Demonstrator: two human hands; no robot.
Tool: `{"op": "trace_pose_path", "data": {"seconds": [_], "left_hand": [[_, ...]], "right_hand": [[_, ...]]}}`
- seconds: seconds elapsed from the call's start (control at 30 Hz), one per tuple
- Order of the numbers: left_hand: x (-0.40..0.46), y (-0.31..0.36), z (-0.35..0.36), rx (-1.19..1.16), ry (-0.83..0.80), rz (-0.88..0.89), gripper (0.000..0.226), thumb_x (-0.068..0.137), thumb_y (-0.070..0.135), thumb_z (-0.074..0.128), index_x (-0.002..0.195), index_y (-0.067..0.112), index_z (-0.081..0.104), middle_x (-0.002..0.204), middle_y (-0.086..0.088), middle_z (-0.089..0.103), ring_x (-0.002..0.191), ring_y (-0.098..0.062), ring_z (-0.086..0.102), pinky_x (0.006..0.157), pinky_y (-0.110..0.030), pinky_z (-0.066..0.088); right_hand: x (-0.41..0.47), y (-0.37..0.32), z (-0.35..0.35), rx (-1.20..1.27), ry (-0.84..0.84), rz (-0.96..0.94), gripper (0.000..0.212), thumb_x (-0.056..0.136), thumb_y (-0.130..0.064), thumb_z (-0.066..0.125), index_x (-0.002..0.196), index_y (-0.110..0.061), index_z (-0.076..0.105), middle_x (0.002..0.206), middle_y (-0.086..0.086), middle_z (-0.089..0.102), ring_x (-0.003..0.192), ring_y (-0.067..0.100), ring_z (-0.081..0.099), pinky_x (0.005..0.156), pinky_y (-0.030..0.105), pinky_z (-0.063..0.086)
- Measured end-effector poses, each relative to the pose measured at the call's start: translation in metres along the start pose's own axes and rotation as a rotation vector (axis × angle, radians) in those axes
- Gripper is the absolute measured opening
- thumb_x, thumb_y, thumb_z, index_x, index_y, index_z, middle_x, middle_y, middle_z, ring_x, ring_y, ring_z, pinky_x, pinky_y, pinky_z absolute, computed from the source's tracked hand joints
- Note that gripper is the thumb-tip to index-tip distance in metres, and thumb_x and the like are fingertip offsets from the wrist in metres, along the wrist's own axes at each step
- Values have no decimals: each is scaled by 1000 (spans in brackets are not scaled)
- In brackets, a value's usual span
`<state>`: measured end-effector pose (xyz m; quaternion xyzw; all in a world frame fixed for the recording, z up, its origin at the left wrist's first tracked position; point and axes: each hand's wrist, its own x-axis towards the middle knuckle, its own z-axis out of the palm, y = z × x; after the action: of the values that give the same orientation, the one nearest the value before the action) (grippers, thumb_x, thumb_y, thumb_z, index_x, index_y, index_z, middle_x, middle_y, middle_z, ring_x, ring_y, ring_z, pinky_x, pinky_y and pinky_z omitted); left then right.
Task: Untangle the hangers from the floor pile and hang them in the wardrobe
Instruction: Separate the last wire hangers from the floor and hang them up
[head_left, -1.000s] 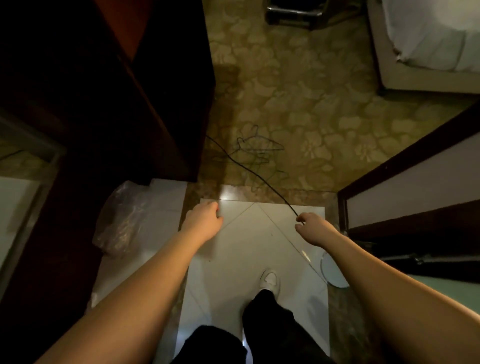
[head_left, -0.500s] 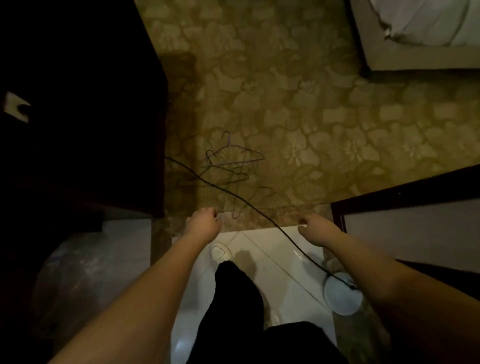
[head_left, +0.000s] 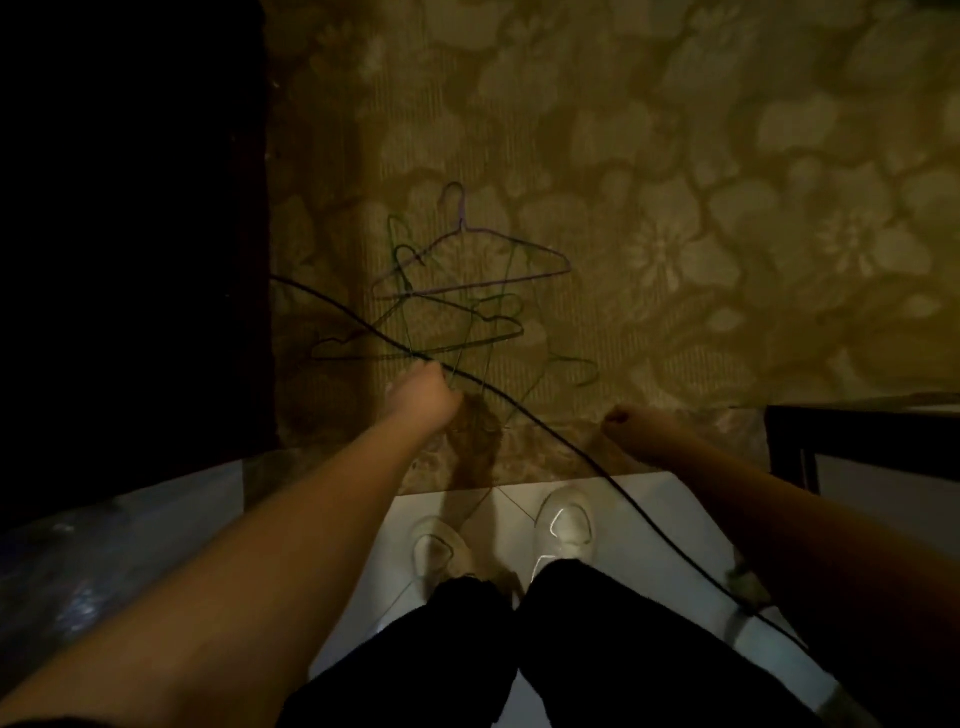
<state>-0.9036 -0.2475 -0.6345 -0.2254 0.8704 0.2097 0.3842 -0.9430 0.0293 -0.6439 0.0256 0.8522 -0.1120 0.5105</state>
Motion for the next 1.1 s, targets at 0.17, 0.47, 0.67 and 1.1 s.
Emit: {"op": "trace_pose_path", "data": {"seconds": [0.17,0.47,0.67,1.1], "left_hand": [[86,2,40,14,32,-10,50,98,42,49,139,13,47,141,-9,45,133,-28,37,108,-41,31],[178,14,75,102,36,-34,57,96,44,53,142,11,43,145,-10,43,135,-29,35,109,-44,28],[197,15,87,65,3,-95,45,94,25,54,137,16,47,140,-9,47,133,-29,37,107,-46,26],[199,31,87,-294,-84,-101,56,88,41,68,131,9,50,125,-11,59,115,-30,56,99,-43,46]], "right_hand": [[97,9,25,87,44,-1,23,97,-25,54,106,-9,68,104,12,66,97,28,63,86,38,49],[201,7,22,73,253,11,47,92,-26,63,135,-15,49,132,7,47,122,26,47,99,39,44],[226,10,22,-43,195,22,27,95,-30,59,116,-12,57,117,10,50,104,25,52,89,37,46],[202,-5,-9,461,59,-197,19,99,-37,52,102,-26,66,83,-5,64,71,10,57,60,24,41]]}}
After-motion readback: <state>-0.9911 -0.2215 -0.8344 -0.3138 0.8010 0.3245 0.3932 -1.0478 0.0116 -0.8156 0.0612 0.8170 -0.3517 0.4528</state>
